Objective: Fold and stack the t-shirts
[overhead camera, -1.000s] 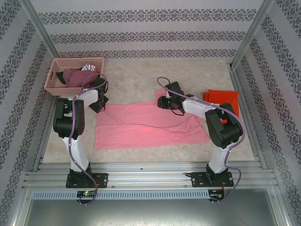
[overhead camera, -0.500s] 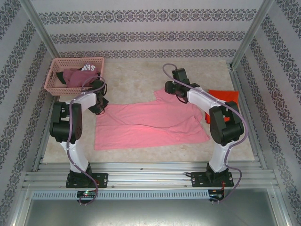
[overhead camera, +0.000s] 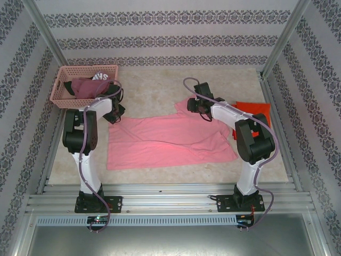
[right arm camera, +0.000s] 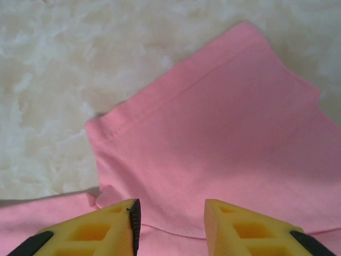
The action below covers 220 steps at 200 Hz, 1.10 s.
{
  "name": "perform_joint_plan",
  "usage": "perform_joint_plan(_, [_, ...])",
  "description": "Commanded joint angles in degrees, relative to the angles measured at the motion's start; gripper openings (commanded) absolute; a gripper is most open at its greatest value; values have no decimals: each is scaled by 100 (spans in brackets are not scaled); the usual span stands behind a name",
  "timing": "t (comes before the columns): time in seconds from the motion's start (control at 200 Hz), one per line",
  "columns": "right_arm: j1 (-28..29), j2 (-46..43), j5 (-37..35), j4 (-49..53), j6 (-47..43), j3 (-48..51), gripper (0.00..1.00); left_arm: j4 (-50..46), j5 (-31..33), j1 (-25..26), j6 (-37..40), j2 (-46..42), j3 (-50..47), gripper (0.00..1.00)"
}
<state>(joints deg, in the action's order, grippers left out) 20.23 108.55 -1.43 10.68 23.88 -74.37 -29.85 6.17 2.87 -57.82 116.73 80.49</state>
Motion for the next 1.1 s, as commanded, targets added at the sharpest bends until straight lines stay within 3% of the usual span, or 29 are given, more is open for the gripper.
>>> perform_joint_plan(0.0, [-32, -205, -26, 20, 69, 105, 37, -257, -42, -68, 111, 210, -60, 42])
perform_joint_plan(0.125, [-45, -185, -6, 0, 90, 77, 37, -405, 46, -68, 213, 286, -86, 41])
perform_joint_plan(0.35, [-42, -54, 58, 3, 137, -47, 37, -500, 103, -63, 324, 377, -153, 29])
perform_joint_plan(0.525, [-49, -23, 74, -31, 152, -58, 37, -413, -22, -76, 399, 343, -208, 0])
perform_joint_plan(0.779, [-294, 330, -219, 461, 205, -541, 37, 401, -415, -76, 166, -62, -745, 0])
perform_joint_plan(1.094, [-494, 1128, -351, 891, 170, -1623, 37, 431, -442, -85, 183, -1130, -1136, 0])
